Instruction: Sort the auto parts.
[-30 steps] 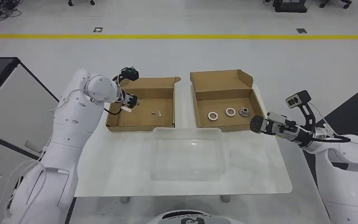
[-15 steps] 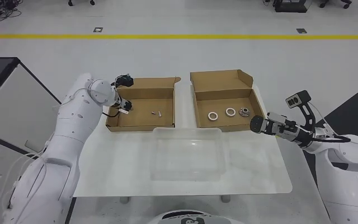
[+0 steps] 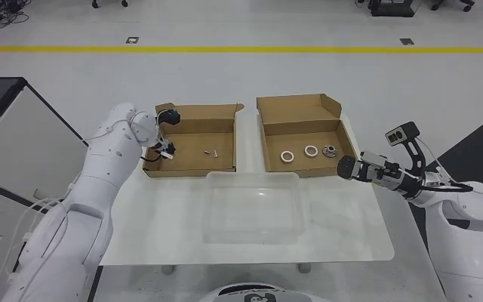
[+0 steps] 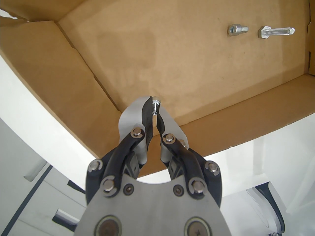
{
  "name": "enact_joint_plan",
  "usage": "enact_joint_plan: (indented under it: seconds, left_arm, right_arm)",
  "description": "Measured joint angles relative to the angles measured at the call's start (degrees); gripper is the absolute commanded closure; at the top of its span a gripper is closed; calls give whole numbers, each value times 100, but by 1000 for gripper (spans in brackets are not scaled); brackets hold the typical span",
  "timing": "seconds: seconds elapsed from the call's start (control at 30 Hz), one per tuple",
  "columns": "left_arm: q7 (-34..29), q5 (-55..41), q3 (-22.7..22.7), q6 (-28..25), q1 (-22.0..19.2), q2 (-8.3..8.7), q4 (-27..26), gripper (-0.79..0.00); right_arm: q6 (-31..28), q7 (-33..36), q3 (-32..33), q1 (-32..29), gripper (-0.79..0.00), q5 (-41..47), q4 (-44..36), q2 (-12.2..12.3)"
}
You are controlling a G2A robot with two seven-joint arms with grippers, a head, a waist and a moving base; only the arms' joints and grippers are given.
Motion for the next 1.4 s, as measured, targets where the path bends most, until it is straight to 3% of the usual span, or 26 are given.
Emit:
enact_joint_plan:
  seconds: [0.53, 0.63, 0.67, 0.7, 0.73, 0.77, 0.8, 0.83, 1.13, 1.4]
  left_arm:
    - [385, 43, 566, 22, -346, -360, 947, 0]
    - [409, -8, 603, -52, -398, -405, 1108, -286]
    - [414, -35, 615, -77, -419, -423, 1166, -357]
    - [424, -45, 628, -89, -432, -437, 1202, -372]
    - [433, -50, 641, -97, -444, -450, 1233, -597]
    - [449, -62, 655, -105, -461, -467, 1273, -711]
    - [462, -70, 664, -110, -474, -479, 1304, -711]
    - [474, -75, 673, -117, -487, -490, 1333, -785]
    - [566, -148, 700, -200, -648, -561, 1565, -785]
    - [503, -267, 622, -355, -809, -547, 1377, -785]
  right_arm:
    - [0, 0, 0, 0, -785, 0, 0, 0]
    - [0, 0, 0, 0, -785, 0, 0, 0]
    - [0, 0, 0, 0, -785, 0, 0, 0]
    - [0, 0, 0, 0, -785, 0, 0, 0]
    - [0, 0, 0, 0, -785, 0, 0, 0]
    - [0, 0, 0, 0, -785, 0, 0, 0]
    - [0, 0, 0, 0, -785, 0, 0, 0]
    - [0, 0, 0, 0, -785, 0, 0, 0]
    - [0, 0, 0, 0, -785, 0, 0, 0]
    - [0, 0, 0, 0, -785, 0, 0, 0]
